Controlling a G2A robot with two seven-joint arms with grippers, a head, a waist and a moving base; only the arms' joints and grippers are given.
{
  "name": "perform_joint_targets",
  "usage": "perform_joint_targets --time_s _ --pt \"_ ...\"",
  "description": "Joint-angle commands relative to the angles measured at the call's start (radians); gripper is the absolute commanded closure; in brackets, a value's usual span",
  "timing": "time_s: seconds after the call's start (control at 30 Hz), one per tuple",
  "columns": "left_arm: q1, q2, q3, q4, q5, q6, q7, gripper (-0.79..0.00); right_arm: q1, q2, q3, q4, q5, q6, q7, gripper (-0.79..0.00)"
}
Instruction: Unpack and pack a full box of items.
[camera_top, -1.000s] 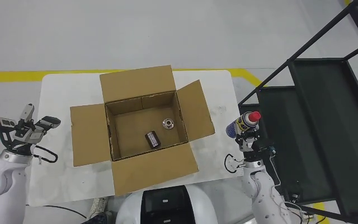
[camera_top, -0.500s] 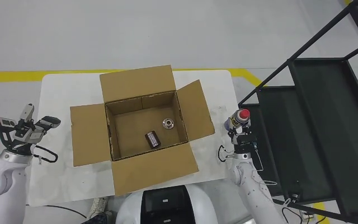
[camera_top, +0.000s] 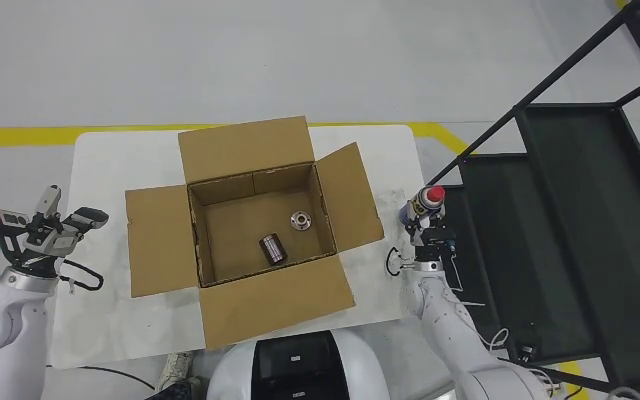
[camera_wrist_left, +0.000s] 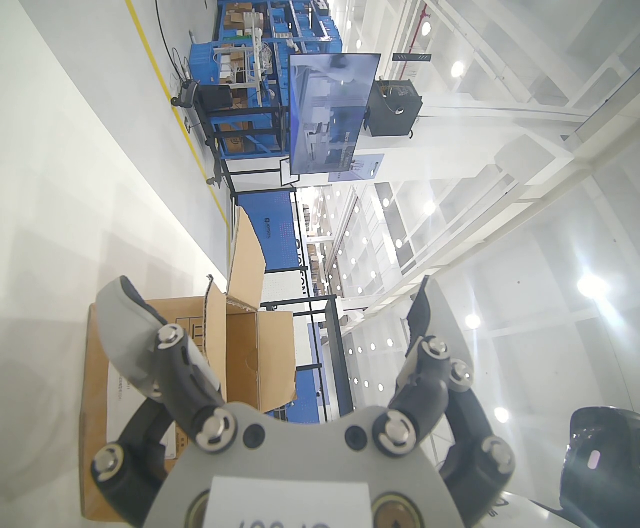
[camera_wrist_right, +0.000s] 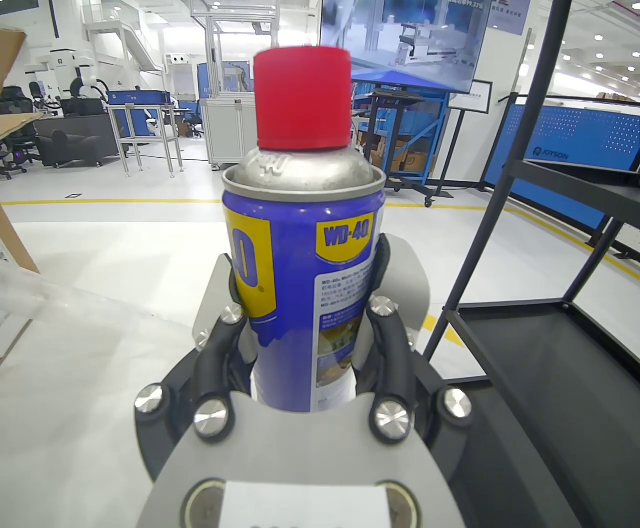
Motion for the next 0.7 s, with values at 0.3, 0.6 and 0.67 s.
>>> perform_joint_targets --time_s 0.3,0.6,0.67 --pt "0.000 0.000 0.000 0.000 0.000 0.000 0.000 -0.785 0.078 -0.001 -0.010 0.104 0.012 -0.001 -0.013 0.000" --pt "0.000 0.000 0.000 0.000 0.000 0.000 0.000 -0.785 0.112 -0.005 -0.019 0.172 0.036 -0.001 -0.002 0.000" --pt "0.000 0.000 0.000 0.000 0.000 0.000 0.000 -0.785 0.115 -0.006 -0.021 0.179 0.040 -0.002 -0.005 -0.163"
